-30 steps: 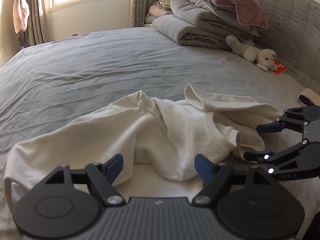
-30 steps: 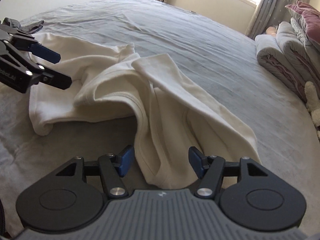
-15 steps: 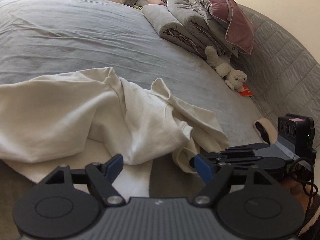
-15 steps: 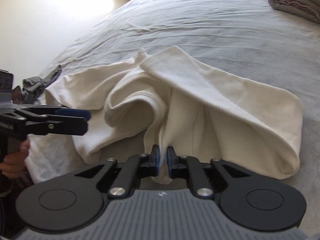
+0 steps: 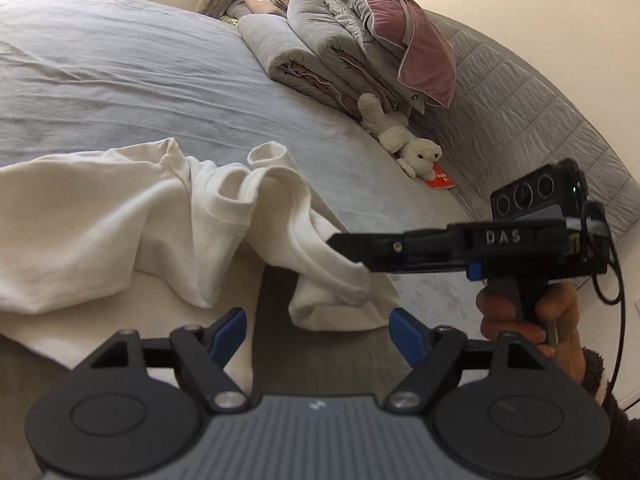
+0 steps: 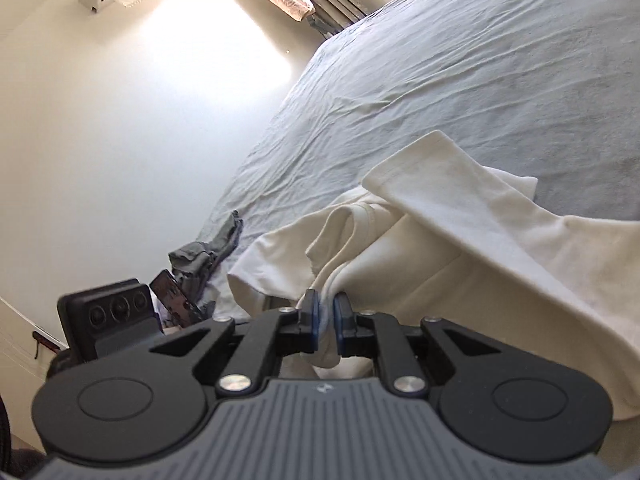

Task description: Fold clothes

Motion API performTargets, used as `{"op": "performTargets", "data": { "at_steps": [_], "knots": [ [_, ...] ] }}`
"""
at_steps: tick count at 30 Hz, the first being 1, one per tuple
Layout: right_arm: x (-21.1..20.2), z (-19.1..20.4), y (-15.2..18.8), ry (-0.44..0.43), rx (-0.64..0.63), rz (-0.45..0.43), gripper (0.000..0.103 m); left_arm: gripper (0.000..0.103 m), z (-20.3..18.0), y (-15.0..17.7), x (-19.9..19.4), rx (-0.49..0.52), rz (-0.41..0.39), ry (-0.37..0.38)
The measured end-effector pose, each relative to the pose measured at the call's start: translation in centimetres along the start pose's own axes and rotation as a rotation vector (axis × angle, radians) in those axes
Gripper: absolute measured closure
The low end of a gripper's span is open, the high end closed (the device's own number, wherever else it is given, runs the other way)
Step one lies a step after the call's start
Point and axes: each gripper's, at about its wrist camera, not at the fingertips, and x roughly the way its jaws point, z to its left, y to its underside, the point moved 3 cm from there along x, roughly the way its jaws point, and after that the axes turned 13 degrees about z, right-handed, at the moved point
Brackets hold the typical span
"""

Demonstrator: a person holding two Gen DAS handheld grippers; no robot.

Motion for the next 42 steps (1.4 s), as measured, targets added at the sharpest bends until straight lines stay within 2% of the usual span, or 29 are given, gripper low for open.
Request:
{"op": "performTargets", "data": {
  "at_steps": [3, 5, 6, 8, 10, 14, 15, 16, 18, 21, 23, 28, 31, 34, 37, 41, 42],
  "knots": [
    [0.4, 0.7, -0.8, -0.074, 0.018, -0.011, 0.090, 0.035, 0.3, 0.2, -0.3, -0.034, -0.084, -0.085],
    [0.6, 1.1, -1.3, -0.124, 0.030, -0.018, 0.090, 0.058, 0.9, 0.2, -0.7, -0.078, -0.125, -0.090],
    [0.7, 1.3, -1.6, -0.149, 0.036, -0.021, 0.090, 0.064, 1.2, 0.1, -0.9, -0.101, -0.138, -0.080],
    [1.1, 1.5, -2.0, -0.149, 0.030, -0.029, 0.090, 0.096, 1.7, 0.0, -1.2, -0.135, -0.139, -0.085],
    [1.5, 1.5, -2.5, -0.145, 0.035, -0.038, 0.089, 0.100, 2.3, 0.2, -1.2, -0.167, -0.132, -0.119],
    [1.9, 2.1, -2.7, -0.071, -0.013, -0.045, 0.087, 0.101, 3.0, 0.8, -0.6, -0.222, -0.113, -0.092],
    [2.0, 2.5, -2.6, -0.042, -0.034, -0.043, 0.083, 0.101, 3.0, 1.0, -0.3, -0.225, -0.103, -0.091],
    [2.1, 2.9, -2.3, 0.000, -0.057, -0.048, 0.073, 0.101, 2.9, 1.2, 0.0, -0.227, -0.092, -0.090],
    [2.0, 3.7, -2.1, 0.053, -0.093, -0.048, 0.062, 0.101, 2.7, 1.4, 0.5, -0.226, -0.079, -0.089],
    [1.8, 5.4, -2.4, 0.155, -0.188, -0.047, 0.058, 0.101, 2.2, 1.6, 1.0, -0.218, -0.081, -0.092],
    [2.5, 6.6, -3.3, 0.243, -0.257, -0.018, 0.055, 0.101, 2.0, 1.6, 1.1, -0.220, -0.094, -0.096],
    [6.5, 8.8, -5.2, 0.414, -0.483, 0.148, 0.045, 0.095, 2.4, 1.7, 1.2, -0.294, -0.104, -0.062],
    [9.2, 8.6, -5.8, 0.490, -0.583, 0.283, 0.045, 0.093, 2.8, 1.7, 1.0, -0.326, -0.119, -0.054],
    [10.8, 7.9, -6.3, 0.575, -0.605, 0.352, 0.045, 0.093, 2.8, 1.8, 1.0, -0.338, -0.130, -0.064],
    [11.8, 7.0, -6.7, 0.634, -0.602, 0.372, 0.045, 0.094, 2.8, 1.6, 1.1, -0.353, -0.127, -0.066],
    [12.4, 6.0, -6.9, 0.681, -0.592, 0.355, 0.045, 0.094, 2.6, 1.2, 0.9, -0.353, -0.141, -0.079],
    [12.4, 5.8, -7.0, 0.691, -0.581, 0.347, 0.049, 0.094, 2.6, 1.1, 0.8, -0.354, -0.145, -0.087]
  ]
}}
